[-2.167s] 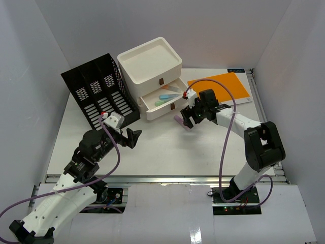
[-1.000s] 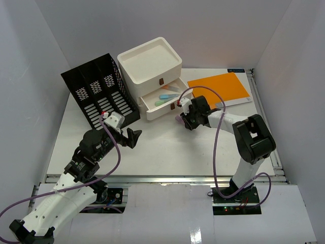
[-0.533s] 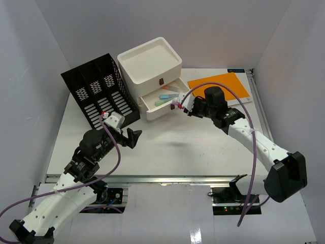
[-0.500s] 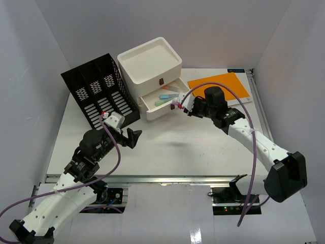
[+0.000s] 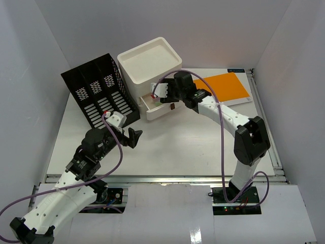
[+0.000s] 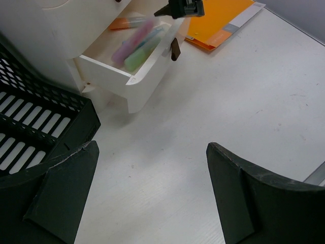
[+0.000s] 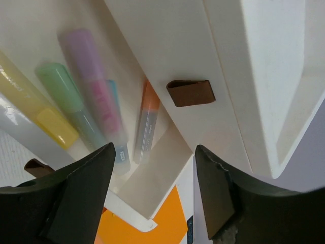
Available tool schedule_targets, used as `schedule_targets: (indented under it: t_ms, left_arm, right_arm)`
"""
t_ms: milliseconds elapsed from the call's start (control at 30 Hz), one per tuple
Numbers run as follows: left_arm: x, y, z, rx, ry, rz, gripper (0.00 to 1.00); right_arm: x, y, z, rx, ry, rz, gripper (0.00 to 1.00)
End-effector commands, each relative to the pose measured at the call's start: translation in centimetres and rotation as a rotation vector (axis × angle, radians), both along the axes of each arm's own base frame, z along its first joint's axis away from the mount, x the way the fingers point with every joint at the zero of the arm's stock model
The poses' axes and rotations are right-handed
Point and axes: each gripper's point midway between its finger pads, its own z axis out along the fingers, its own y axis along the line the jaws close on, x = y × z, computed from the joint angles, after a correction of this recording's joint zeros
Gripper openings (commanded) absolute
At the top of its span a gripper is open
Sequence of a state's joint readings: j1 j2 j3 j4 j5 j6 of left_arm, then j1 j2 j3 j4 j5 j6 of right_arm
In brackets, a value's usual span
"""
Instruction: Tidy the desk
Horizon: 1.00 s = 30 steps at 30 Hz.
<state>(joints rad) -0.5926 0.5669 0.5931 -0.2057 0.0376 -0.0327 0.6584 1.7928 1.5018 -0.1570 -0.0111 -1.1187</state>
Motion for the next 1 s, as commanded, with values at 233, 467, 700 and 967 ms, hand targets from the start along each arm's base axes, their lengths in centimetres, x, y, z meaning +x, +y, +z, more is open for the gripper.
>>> schedule_targets:
  t_ms: [233, 467, 700, 967]
  left_arm:
    - [-0.8, -3.9, -1.7, 0.016, 0.072, -0.211, 0.97]
    - [1.8, -10.1, -1.9, 0.052, 0.262, -0.338, 0.76]
    - [6.1, -16.5, -6.1, 0.326, 0.429, -0.401, 0.70]
    - [12.5, -19.2, -9.6, 0.512, 0.395, -0.331, 0.71]
  right_arm:
    - [-4.5, -5.0, 7.3, 0.357, 0.119, -0.076, 0.86]
    - [-16.4, -12.4, 3.7, 0.585, 0.505, 0.148, 0.77]
    - [-20.1, -17.8, 0.4, 0.746, 0.472, 0.067, 0.75]
    - [-19.6, -19.9, 1.3, 0.820, 0.489, -0.002, 0.74]
